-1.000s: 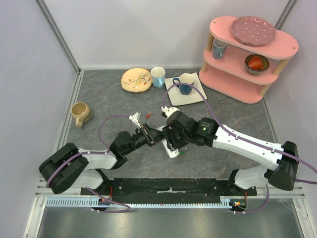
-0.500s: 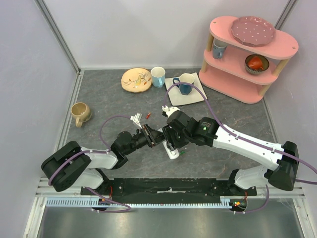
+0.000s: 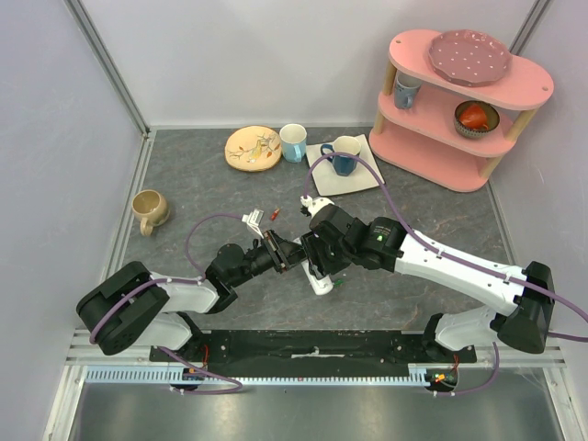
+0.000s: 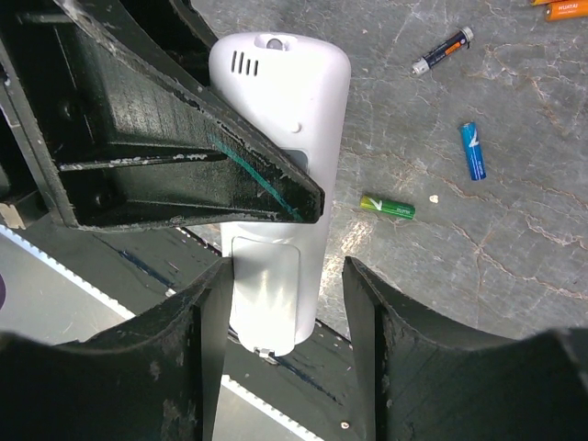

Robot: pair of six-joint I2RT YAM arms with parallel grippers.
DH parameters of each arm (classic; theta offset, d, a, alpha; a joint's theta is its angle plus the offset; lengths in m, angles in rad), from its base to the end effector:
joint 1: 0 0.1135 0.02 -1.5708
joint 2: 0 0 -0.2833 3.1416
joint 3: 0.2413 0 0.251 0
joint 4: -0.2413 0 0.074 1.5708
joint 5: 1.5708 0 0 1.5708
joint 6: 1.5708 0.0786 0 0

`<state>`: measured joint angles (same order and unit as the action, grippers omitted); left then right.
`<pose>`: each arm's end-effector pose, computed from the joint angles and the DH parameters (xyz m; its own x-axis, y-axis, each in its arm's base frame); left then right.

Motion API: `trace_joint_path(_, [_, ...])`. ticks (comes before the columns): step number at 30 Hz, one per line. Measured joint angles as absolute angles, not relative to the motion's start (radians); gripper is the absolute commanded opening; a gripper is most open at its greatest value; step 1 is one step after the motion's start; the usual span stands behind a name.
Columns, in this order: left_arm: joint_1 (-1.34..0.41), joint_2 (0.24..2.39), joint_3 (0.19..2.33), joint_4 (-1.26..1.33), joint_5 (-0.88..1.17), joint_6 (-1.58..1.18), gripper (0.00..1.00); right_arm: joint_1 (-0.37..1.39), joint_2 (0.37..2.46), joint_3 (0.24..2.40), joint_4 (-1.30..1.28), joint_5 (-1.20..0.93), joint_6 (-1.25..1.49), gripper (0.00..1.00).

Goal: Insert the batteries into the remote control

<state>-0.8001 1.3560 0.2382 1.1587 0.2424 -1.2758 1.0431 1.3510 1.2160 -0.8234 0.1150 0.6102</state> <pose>0.1748 -0.2071 0.2035 -0.8179 -0.4909 -0.2999 0.2783 0.1185 -0.9531 0.1565 0.2505 0.2922 -0.8105 -0.2601 -0.5249 -0.4400 0.8618 0.2524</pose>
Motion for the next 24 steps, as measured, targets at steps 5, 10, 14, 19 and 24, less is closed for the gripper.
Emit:
trace_joint_path(5, [-0.8, 1.356, 0.238, 1.159, 0.243, -1.277, 0.02, 1.043, 1.351, 1.216, -0.821, 0.121, 0.61, 0.59])
trace_joint_path(10, [-0.8, 1.356, 0.238, 1.159, 0.245, -1.279, 0.02, 1.04, 1.351, 1.216, -0.813, 0.123, 0.61, 0.6])
trace_joint_path(14, [-0.8, 1.354, 0.238, 1.158, 0.244, -1.279, 0.02, 1.028, 1.351, 1.216, -0.8, 0.122, 0.61, 0.6])
trace_joint_path(19, [-0.8, 1.351, 0.238, 1.155, 0.244, -1.279, 0.02, 1.017, 1.351, 1.216, -0.788, 0.115, 0.61, 0.6])
trace_joint_path(24, [-0.8, 1.348, 0.238, 1.153, 0.244, -1.279, 0.02, 1.008, 1.351, 1.216, -0.78, 0.109, 0.61, 0.61])
